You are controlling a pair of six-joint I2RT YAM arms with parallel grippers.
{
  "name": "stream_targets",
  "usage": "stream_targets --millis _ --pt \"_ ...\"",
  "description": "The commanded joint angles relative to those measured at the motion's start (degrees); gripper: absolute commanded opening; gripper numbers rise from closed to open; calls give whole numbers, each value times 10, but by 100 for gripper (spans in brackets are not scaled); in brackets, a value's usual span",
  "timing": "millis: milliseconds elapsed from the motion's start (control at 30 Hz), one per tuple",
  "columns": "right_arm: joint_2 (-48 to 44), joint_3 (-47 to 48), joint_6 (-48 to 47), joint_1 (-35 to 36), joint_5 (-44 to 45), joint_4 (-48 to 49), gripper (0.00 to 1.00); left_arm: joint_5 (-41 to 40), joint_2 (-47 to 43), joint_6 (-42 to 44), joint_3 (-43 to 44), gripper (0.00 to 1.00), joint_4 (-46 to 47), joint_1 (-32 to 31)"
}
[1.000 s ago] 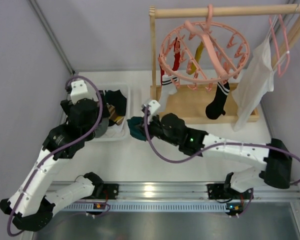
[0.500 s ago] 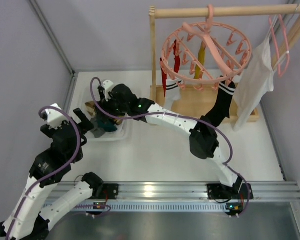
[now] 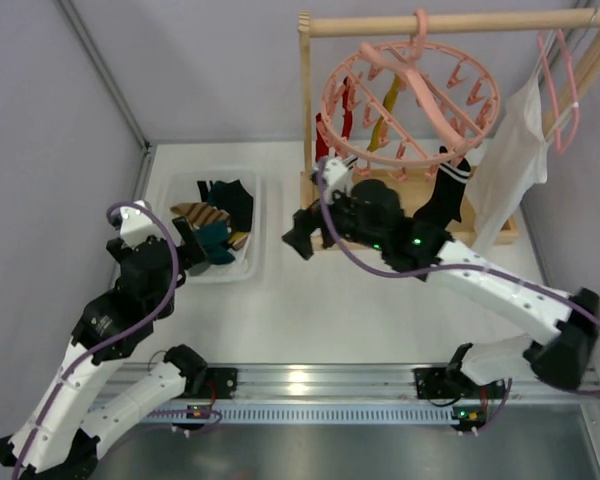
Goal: Remove the socks clipped to the hanger
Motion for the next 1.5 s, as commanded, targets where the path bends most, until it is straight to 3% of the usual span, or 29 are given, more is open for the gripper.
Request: stream_targets --millis 0,133,300,500,567,700,800,967,1033,1133,1167,1200,1267,1467 --pt "-127 -101 -1 -8 90 -1 100 56 14 24 -5 98 48 5" --pt "-280 -196 37 -25 188 -42 99 101 29 43 -11 98 63 7" --pt "-403 -294 94 -30 333 -57 99 164 61 55 -13 98 70 8" --pt "-525 -362 78 -30 352 -48 99 190 83 66 -19 98 71 9" --pt "-536 -349 69 -29 379 -93 99 193 88 70 -21 98 72 10" --pt "-494 -292 113 -35 541 -216 99 212 102 73 -20 98 74 10" --pt "-462 -277 121 -57 565 -231 99 226 110 75 -19 98 74 12" --pt "-470 -333 48 -180 470 -98 99 241 109 77 -19 98 73 13" --pt "-455 -344 31 -270 420 -62 99 249 107 79 -19 98 74 13" --pt "-452 -379 -2 -389 269 12 99 262 102 82 -25 98 78 13" --pt "-457 -397 -36 -407 205 46 99 264 102 84 -25 98 80 13" --pt "-470 -416 -47 -429 185 118 99 270 101 84 -25 98 79 13" --pt "-480 -456 -73 -442 140 173 99 274 98 86 -24 98 80 13" --pt "-424 -453 -109 -474 42 234 100 290 94 89 -27 98 84 13"
